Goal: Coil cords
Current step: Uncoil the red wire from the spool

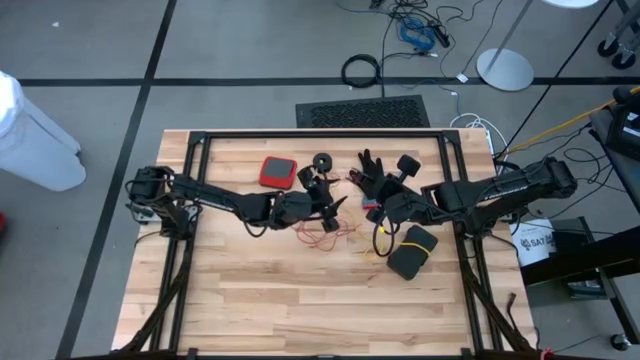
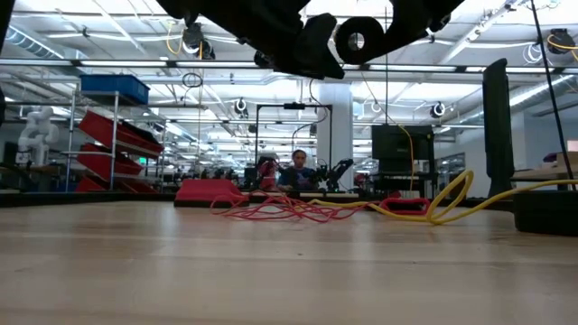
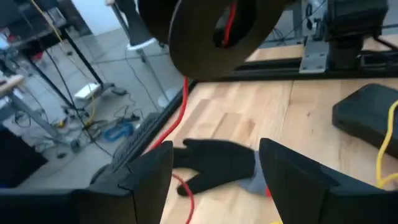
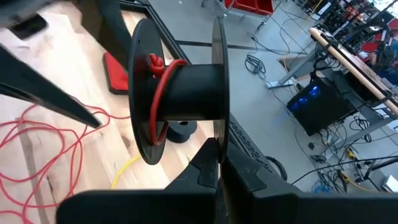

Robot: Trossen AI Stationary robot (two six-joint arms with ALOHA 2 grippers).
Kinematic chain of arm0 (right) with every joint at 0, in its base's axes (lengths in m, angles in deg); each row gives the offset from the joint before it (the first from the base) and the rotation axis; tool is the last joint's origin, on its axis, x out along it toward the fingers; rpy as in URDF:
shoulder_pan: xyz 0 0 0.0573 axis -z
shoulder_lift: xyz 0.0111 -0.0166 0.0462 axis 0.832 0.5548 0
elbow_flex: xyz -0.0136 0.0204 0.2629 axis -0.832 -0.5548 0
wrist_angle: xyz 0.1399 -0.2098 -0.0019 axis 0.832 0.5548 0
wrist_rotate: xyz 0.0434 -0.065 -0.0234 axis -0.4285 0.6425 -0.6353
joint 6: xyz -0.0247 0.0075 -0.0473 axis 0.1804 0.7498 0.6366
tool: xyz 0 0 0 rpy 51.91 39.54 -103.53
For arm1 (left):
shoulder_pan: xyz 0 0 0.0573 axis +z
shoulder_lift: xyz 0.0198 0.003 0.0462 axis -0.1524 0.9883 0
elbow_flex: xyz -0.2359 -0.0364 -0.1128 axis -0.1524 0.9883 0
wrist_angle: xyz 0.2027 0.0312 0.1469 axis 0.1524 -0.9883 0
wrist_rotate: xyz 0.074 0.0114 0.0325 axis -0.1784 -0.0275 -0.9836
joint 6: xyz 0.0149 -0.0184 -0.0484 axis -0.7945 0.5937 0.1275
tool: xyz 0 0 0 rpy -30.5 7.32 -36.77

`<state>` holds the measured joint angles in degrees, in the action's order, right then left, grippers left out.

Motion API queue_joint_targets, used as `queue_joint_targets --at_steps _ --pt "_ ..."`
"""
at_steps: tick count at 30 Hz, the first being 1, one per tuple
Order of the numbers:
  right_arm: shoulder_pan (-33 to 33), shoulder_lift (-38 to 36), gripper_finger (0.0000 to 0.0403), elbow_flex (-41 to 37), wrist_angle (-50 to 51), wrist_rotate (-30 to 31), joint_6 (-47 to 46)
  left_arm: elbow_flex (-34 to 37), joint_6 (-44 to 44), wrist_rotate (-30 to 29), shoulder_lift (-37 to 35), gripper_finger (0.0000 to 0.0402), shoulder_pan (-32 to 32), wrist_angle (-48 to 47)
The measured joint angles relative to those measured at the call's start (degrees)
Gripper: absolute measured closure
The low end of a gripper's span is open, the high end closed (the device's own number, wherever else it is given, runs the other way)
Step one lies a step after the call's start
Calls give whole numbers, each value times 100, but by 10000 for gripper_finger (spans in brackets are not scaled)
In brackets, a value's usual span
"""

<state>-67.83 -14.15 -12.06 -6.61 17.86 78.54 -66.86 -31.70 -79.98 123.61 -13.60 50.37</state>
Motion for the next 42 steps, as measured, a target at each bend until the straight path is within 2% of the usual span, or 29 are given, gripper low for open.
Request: queue_joint_targets --at_steps 6,10,14,21,24,28,42 --pt "-22 0 403 0 1 -6 -14 0 -595 -4 0 156 -248 325" --pt "-22 0 403 0 1 -38 -43 0 -786 254 0 156 -344 507" --pt "-22 0 403 0 -34 -174 -98 0 -844 -478 0 156 -313 522" --pt "-59 0 403 0 -180 -305 -73 0 -975 -557 0 161 -96 529" --pt "-59 0 403 0 -205 -328 -61 0 -853 -518 0 179 67 443" --pt "-59 0 403 0 -212 -328 -61 0 -682 -127 2 213 174 253" --pt "-59 0 403 0 -213 -339 -44 0 -679 -122 2 310 221 190"
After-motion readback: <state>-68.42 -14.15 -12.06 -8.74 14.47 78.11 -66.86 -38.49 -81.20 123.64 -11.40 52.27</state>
